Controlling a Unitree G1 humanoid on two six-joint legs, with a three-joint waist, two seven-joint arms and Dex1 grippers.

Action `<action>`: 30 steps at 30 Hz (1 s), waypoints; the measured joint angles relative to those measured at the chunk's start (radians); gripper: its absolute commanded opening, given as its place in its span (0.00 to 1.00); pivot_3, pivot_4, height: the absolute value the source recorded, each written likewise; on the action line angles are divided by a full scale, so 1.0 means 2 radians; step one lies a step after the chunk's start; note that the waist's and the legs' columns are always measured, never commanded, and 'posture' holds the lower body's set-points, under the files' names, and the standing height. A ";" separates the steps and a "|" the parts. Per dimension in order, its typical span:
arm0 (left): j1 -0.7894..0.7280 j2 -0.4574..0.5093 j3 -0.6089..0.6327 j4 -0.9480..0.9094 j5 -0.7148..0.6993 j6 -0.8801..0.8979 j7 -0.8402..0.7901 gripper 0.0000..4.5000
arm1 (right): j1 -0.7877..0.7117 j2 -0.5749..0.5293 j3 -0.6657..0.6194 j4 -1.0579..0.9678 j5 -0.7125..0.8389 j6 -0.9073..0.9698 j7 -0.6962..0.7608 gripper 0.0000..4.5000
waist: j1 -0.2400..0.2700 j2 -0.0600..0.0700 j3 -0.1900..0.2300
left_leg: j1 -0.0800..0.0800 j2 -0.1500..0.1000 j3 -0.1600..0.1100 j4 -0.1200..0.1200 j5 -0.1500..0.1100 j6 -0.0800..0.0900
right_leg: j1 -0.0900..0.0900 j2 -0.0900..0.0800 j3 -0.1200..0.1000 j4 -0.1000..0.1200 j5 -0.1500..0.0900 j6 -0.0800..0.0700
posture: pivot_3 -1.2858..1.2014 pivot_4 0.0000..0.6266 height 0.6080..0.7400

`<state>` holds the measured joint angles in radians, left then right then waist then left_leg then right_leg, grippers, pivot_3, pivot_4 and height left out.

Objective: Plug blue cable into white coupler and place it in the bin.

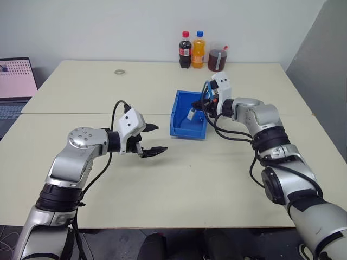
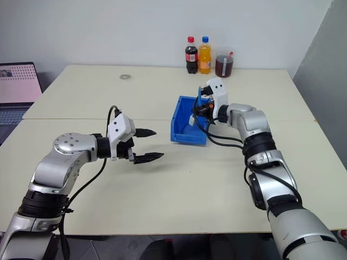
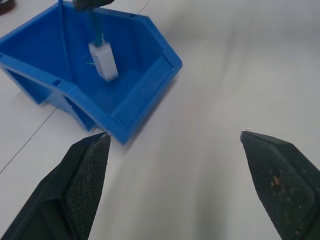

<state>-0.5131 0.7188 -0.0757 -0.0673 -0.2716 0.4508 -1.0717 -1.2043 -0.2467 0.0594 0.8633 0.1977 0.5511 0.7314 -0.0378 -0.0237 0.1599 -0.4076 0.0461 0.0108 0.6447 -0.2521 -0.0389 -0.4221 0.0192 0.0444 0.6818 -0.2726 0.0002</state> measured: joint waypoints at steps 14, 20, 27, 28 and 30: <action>-0.006 -0.004 -0.004 0.018 0.007 -0.011 0.005 0.97 | -0.050 -0.071 0.026 0.066 -0.065 -0.060 0.099 1.00 | 0.003 0.000 0.000 | -0.001 0.000 0.000 0.001 0.000 0.000 | 0.000 -0.001 -0.001 0.000 0.000 0.000 | 0.52 0.24 1.00; -0.003 -0.009 -0.001 0.025 0.013 -0.016 0.032 0.97 | 0.011 -0.114 0.003 -0.046 -0.048 -0.032 0.116 1.00 | 0.004 0.000 0.000 | -0.001 0.000 -0.001 0.001 0.000 0.000 | 0.000 -0.002 -0.001 0.000 0.000 0.000 | 0.52 0.24 1.00; 0.035 -0.009 0.058 0.033 0.015 -0.011 0.103 0.97 | 0.247 -0.140 -0.082 -0.391 0.037 0.080 0.081 1.00 | 0.004 0.001 0.000 | -0.001 0.001 -0.004 0.001 0.000 0.000 | 0.000 -0.002 -0.002 0.000 0.000 0.000 | 0.52 0.24 1.00; 0.042 -0.009 0.067 0.033 0.016 -0.010 0.117 0.97 | 0.274 -0.138 -0.097 -0.426 0.046 0.084 0.068 1.00 | 0.003 0.001 0.001 | -0.001 0.000 -0.004 0.001 0.000 0.000 | 0.000 -0.002 -0.001 0.000 0.000 0.000 | 0.52 0.24 1.00; 0.065 -0.011 0.091 0.023 0.018 -0.011 0.146 0.97 | 0.346 -0.129 -0.128 -0.514 0.053 0.075 0.037 1.00 | 0.003 0.001 0.000 | 0.000 0.000 -0.004 0.001 0.000 0.000 | 0.001 -0.002 -0.002 0.000 0.000 0.000 | 0.52 0.24 1.00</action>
<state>-0.3835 0.6961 0.1060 -0.0221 -0.2364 0.4293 -0.7789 -0.5127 -0.5045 -0.1971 -0.1648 0.3033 0.7003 0.8061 -0.0308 -0.0227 0.1605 -0.4083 0.0470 0.0021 0.6463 -0.2521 -0.0389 -0.4199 0.0145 0.0408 0.6823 -0.2726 0.0012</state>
